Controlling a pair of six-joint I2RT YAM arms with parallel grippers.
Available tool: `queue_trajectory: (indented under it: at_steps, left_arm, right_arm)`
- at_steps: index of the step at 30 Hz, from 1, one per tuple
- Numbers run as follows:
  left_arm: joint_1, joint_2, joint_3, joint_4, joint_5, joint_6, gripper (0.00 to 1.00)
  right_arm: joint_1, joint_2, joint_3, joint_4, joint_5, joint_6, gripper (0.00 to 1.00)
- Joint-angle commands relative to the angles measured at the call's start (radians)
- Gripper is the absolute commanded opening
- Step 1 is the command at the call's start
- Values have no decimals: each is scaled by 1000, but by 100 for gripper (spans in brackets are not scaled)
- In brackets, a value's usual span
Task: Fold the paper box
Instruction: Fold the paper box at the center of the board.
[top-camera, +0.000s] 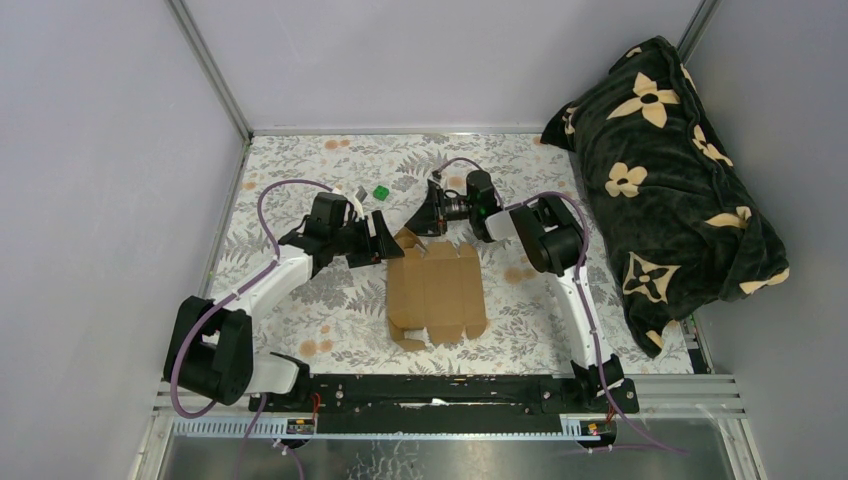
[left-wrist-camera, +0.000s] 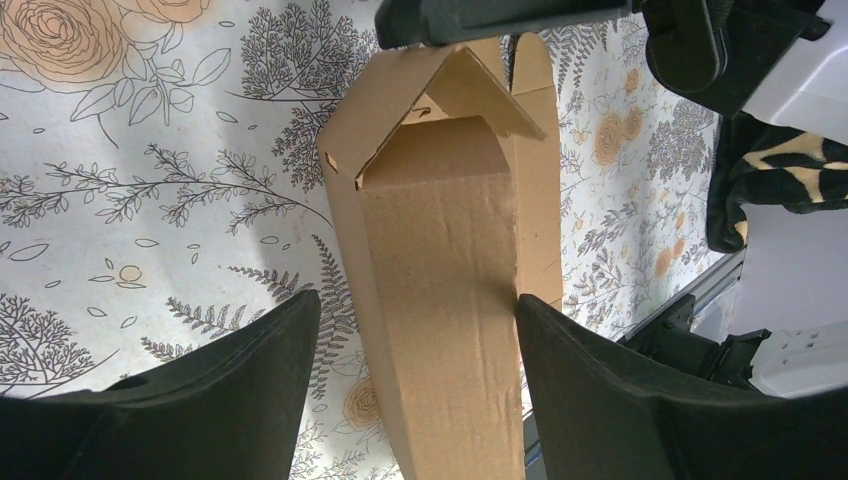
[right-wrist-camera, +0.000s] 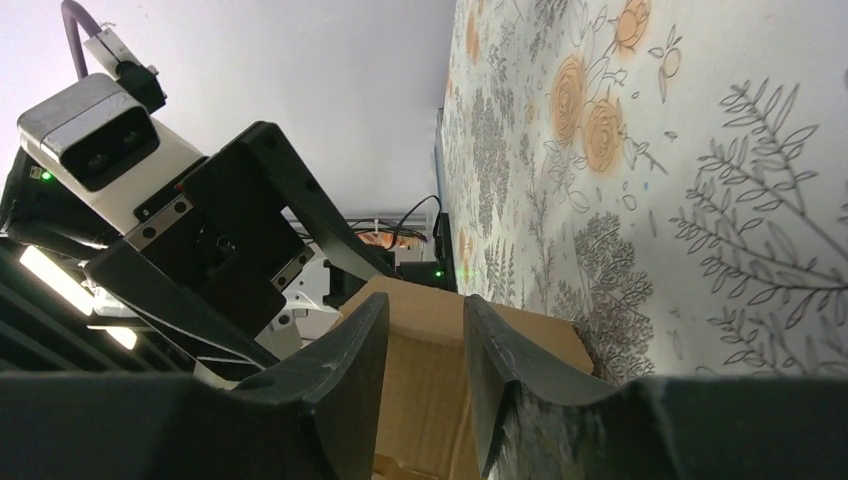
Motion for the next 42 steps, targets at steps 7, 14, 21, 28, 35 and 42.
queue_trajectory:
  at_steps: [7,14,21,28,35,42]
  left_arm:
    - [-15,30,2,23,-8,-3,77]
    - [-70,80,33,23,-48,-11,77]
    - [-84,95,49,16,-64,-11,77]
    - [-84,94,58,6,-68,-5,77]
    - [-84,93,60,7,-62,-2,77]
    - [-84,96,55,11,-57,2,77]
  right_arm:
    - [6,-91,-136,231,-21,56,41]
    - [6,-93,-242,414,-18,142,41]
    - [4,-76,-315,599,-8,232,41]
    - [-4,-89,-380,688,7,237,42]
    - [-14,-111,-443,707,14,174,44]
    - [-22,-149,-505,710,12,82,46]
